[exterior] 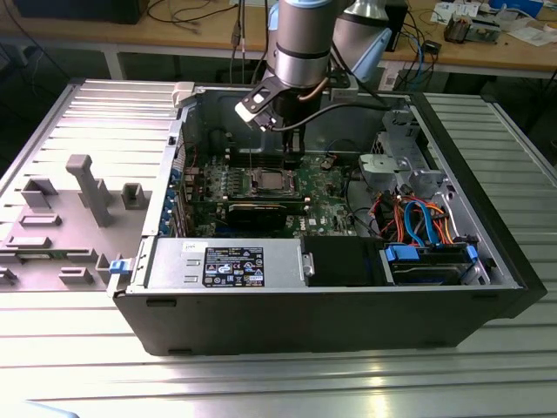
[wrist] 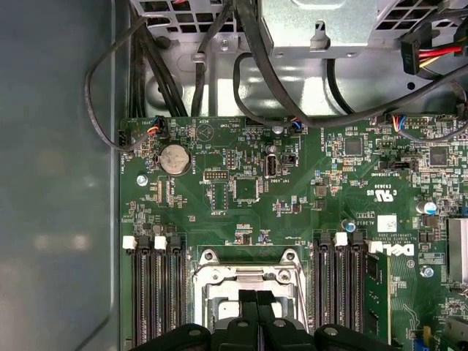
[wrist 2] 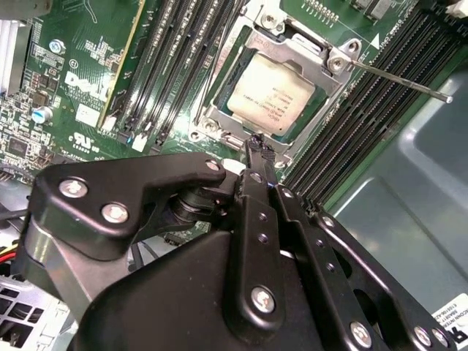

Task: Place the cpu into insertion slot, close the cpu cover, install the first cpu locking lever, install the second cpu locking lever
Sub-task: 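Close the cpu cover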

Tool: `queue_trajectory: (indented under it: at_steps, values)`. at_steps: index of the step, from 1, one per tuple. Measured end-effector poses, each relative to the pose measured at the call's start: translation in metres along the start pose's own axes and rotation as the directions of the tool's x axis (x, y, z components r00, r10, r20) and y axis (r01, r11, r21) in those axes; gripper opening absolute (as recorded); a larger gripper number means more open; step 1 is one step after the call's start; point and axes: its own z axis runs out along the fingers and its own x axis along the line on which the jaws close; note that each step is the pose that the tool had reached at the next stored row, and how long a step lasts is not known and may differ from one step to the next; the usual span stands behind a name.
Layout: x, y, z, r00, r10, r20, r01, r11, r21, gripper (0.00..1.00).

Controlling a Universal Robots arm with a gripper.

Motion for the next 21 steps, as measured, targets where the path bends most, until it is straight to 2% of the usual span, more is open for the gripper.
queue_trajectory:
  at_steps: [21]
  values:
    - [-0.0007,-0.0063,0.0028,1.0000,0.000,-0.0001,0.000,1.0000,0.0010,0.11]
